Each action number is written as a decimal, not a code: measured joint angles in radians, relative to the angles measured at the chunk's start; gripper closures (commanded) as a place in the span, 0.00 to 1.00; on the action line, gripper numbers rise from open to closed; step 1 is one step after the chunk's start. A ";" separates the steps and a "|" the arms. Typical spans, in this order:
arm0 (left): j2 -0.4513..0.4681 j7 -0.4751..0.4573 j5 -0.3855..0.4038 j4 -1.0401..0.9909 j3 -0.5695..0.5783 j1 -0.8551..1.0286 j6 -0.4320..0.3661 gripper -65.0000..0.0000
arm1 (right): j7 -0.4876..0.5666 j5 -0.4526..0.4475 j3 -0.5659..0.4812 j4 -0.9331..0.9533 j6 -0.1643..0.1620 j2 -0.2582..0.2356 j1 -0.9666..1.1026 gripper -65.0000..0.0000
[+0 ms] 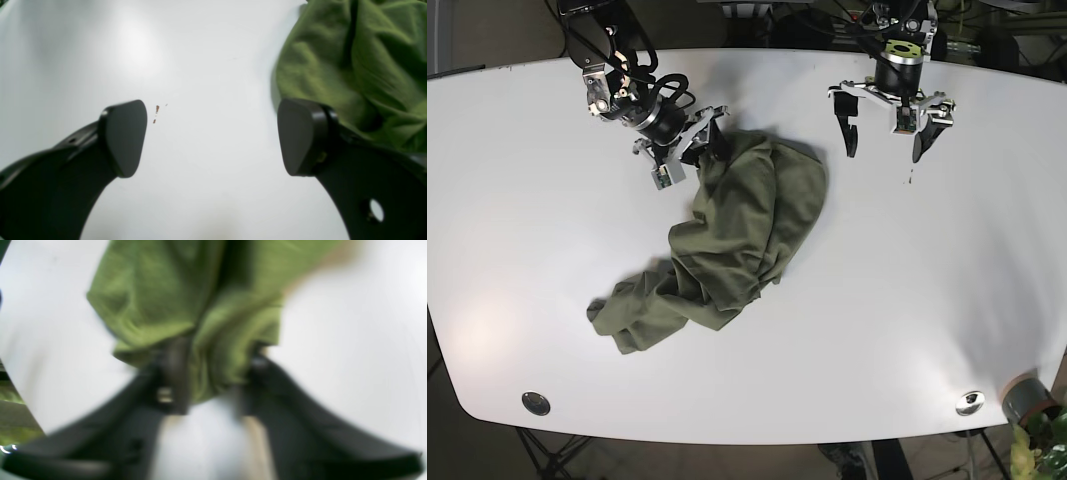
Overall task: Fold the T-shirt properly
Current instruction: 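Lift the grasped shirt edge with the right gripper, shaking it loose, then raise the shirt high with the right gripper, letting it hang, then grasp the hanging shirt with the left gripper beside the right gripper, then stretch the shirt between both grippers and lay it flat on the table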
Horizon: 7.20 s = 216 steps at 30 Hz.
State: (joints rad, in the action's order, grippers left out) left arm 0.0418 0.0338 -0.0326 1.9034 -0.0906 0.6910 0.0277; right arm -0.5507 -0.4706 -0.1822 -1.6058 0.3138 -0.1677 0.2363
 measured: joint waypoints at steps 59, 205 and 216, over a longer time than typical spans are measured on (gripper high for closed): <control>0.008 0.002 0.003 0.000 0.245 -0.066 -0.013 0.10 | -0.343 0.149 -0.114 -0.299 0.074 -0.141 -1.338 0.96; 0.298 0.623 0.370 -0.433 -0.070 -1.202 0.164 1.00 | -0.144 0.474 0.034 0.490 0.129 -0.074 -1.482 0.96; 0.414 0.715 0.370 -0.426 -0.158 -1.407 0.225 1.00 | -0.169 0.471 0.159 0.488 0.126 -0.025 -1.493 0.96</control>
State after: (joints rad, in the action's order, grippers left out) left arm 0.4553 0.7483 0.3378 1.4773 -0.2481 -0.7162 0.2523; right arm -0.7200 0.0002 -0.0235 -1.1183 0.4393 -0.1925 -1.2568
